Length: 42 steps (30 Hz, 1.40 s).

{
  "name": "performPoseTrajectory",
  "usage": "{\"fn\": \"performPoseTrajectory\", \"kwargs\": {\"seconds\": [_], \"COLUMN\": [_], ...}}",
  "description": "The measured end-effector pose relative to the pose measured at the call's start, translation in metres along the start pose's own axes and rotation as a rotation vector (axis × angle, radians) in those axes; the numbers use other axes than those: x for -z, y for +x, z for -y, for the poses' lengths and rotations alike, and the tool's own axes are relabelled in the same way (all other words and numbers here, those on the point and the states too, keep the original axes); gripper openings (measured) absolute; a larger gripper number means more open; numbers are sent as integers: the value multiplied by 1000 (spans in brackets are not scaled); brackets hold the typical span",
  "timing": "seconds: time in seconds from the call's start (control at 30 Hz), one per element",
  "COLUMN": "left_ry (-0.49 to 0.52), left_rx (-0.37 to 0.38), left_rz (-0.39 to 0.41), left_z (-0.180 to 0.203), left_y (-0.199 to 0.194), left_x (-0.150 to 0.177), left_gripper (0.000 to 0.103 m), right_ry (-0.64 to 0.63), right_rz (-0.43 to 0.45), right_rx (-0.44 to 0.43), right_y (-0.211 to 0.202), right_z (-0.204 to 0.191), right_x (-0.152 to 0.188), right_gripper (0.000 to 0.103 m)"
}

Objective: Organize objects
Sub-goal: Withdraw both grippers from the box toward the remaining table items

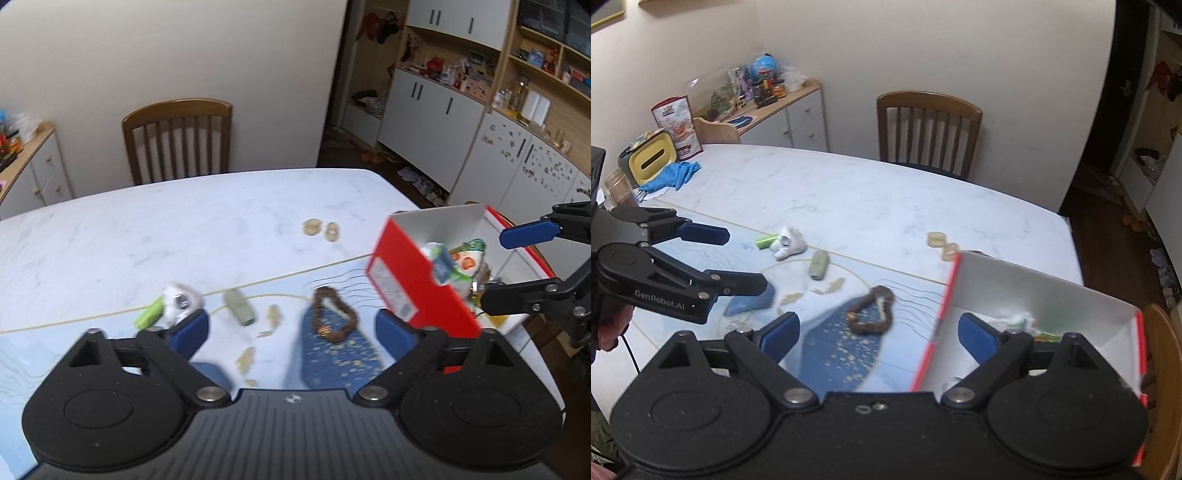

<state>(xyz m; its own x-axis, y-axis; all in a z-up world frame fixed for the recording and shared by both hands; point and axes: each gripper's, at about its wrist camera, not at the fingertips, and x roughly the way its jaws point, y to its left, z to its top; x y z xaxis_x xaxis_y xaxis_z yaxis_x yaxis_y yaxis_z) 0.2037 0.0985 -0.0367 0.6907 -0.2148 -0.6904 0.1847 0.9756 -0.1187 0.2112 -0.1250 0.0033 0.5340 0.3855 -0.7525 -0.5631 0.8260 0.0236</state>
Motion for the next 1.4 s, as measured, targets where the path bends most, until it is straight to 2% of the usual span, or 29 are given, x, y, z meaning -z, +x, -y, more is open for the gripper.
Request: {"fn": "performPoseTrajectory", "kwargs": {"seconds": [0.43, 0.63, 0.9, 1.1, 1.4], "left_ry": [-72, -55, 25, 104, 88], "left_rx": [-30, -28, -35, -73, -98], "left_rz": [11, 8, -10, 2, -23], "left_z": [-82, -105, -120, -126, -154], "left_y": [9, 21, 45, 72, 104], "left_x": [16, 21, 29, 34, 36], "left_gripper": [103, 103, 103, 103, 103], "right_ry": [-8, 23, 81, 132, 156], "right_rz": [-11, -7, -26, -52, -96], "right_rx": [-11, -36, -32, 2, 41], "right_y": [41, 61, 98, 126, 166], "right_z": [-61, -75, -78, -73, -69], "right_x": [-22, -26, -24, -27, -30], "right_gripper": [92, 92, 90, 88, 82]}}
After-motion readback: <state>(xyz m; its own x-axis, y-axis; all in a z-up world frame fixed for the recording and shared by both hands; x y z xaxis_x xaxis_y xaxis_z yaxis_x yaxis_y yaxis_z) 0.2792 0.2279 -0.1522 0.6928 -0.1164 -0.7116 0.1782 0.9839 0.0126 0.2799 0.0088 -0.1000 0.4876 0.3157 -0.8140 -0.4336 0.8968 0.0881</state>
